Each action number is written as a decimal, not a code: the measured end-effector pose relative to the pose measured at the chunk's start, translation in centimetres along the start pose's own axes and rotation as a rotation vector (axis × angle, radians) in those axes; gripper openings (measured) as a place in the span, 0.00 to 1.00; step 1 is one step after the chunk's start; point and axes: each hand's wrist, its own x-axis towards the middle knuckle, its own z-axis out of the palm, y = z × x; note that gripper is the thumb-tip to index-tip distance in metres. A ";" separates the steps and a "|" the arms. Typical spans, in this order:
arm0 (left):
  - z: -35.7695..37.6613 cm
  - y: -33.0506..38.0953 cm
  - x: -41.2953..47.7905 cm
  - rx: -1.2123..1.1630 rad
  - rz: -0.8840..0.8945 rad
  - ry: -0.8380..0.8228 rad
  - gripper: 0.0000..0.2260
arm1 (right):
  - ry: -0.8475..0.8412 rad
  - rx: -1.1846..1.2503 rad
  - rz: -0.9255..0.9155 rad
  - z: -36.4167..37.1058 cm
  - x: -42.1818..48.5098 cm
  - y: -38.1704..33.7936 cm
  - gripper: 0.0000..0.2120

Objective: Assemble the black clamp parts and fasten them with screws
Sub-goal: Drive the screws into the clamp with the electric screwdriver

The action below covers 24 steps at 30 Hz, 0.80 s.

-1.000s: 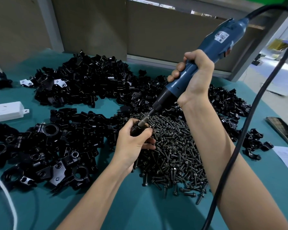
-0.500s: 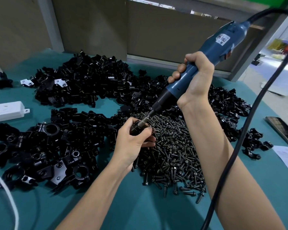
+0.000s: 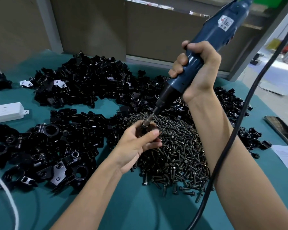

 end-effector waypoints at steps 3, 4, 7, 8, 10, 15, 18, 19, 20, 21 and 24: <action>-0.3 0.2 -0.2 -0.029 -0.053 -0.043 0.18 | -0.069 0.049 0.021 -0.4 0.3 -1.4 0.06; -0.4 0.3 -0.1 -0.041 -0.052 -0.029 0.18 | -0.091 0.063 0.027 -0.6 0.3 -1.9 0.08; -0.8 0.6 -0.1 -0.114 -0.024 0.022 0.16 | -0.077 0.043 -0.011 -1.1 0.2 -2.7 0.09; -0.9 0.6 0.0 -0.129 -0.007 0.032 0.15 | -0.059 0.034 -0.027 -1.2 0.1 -2.8 0.08; -1.1 0.6 0.1 -0.117 0.022 0.041 0.15 | -0.020 0.038 -0.044 -1.3 0.0 -2.7 0.08; -0.9 0.5 0.1 -0.073 0.056 0.022 0.14 | -0.004 0.036 -0.043 -1.3 -0.4 -2.0 0.04; -1.0 0.4 0.0 -0.028 0.076 0.003 0.11 | -0.002 0.012 -0.033 -1.3 -0.3 -2.0 0.06; -1.0 0.5 0.0 -0.014 0.084 -0.006 0.11 | -0.001 0.004 -0.031 -1.2 -0.3 -2.0 0.06; -0.9 0.5 -0.1 0.002 0.092 -0.012 0.11 | 0.000 -0.006 -0.031 -1.2 -0.3 -2.0 0.06; -0.8 0.5 -0.2 0.023 0.099 -0.012 0.13 | 0.003 -0.017 -0.030 -1.2 -0.2 -1.9 0.06; -0.6 0.5 -0.3 0.084 0.118 -0.009 0.15 | 0.013 -0.030 -0.015 -1.1 0.0 -1.9 0.05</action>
